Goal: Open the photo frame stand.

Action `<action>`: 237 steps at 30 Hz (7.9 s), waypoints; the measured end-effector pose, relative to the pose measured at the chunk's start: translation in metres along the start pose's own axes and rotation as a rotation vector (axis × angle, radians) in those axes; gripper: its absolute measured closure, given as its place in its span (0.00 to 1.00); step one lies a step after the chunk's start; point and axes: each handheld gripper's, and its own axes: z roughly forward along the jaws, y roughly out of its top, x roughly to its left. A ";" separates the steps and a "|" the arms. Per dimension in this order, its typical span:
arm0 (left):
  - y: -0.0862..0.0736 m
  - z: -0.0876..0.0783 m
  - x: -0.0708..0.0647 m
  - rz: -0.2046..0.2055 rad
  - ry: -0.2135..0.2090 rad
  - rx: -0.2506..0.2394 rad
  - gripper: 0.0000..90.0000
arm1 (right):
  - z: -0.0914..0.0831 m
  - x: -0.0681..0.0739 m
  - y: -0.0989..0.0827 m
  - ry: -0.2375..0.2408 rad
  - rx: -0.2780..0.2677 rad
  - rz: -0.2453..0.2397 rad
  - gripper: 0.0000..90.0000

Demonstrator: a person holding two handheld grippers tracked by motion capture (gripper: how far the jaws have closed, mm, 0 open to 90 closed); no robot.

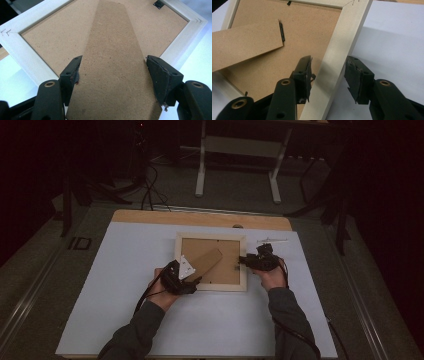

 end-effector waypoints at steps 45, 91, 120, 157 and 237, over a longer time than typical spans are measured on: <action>-0.010 -0.005 0.001 0.009 -0.042 -0.067 0.38 | -0.002 -0.016 -0.002 0.132 0.023 0.081 0.65; -0.007 -0.001 0.032 -0.248 -0.262 0.014 0.63 | -0.015 -0.005 0.003 0.071 -0.042 0.030 0.68; 0.004 0.007 0.034 -0.214 -0.145 0.046 0.74 | -0.031 0.014 0.014 -0.041 -0.138 -0.116 0.69; 0.000 0.007 0.021 -0.197 -0.127 0.051 0.79 | -0.032 0.030 0.013 -0.046 -0.151 -0.213 0.67; -0.031 -0.014 0.020 -0.240 -0.159 0.011 0.71 | -0.037 0.023 -0.027 0.024 -0.101 -0.233 0.64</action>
